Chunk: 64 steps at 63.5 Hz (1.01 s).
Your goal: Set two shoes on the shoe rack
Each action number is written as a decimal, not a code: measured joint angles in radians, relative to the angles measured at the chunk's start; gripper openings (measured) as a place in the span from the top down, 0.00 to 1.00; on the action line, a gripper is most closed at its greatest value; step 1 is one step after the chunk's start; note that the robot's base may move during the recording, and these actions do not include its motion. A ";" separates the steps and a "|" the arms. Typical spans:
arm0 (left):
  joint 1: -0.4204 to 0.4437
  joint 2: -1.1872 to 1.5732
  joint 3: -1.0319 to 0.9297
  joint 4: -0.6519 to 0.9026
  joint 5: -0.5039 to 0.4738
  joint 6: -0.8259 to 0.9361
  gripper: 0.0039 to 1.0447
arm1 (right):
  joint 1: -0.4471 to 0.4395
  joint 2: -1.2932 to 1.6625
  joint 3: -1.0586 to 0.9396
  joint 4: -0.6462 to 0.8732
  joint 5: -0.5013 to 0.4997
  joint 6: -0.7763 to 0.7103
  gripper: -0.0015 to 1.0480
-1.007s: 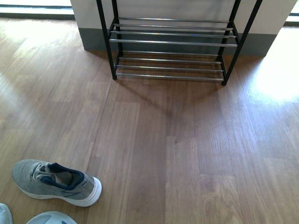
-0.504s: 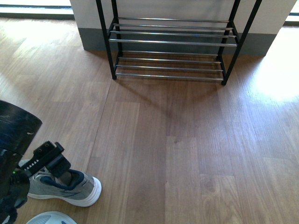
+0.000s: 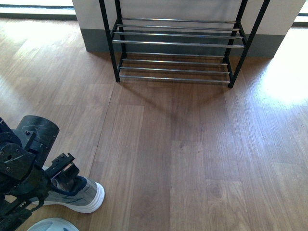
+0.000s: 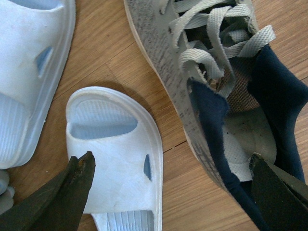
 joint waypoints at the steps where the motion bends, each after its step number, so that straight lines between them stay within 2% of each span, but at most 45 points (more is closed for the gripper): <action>1: 0.000 0.005 0.005 0.000 0.003 0.002 0.09 | 0.000 0.000 0.000 0.000 0.000 0.000 0.99; 27: 0.005 0.153 0.150 -0.053 0.021 0.001 0.09 | 0.000 0.000 0.000 0.000 0.000 0.000 0.99; 57: 0.001 0.182 0.193 -0.066 0.024 0.001 0.75 | 0.000 0.000 0.000 0.000 0.000 0.000 0.99; 64: -0.001 0.181 0.188 -0.065 0.018 0.002 0.97 | 0.000 0.000 0.000 0.000 0.000 0.000 0.99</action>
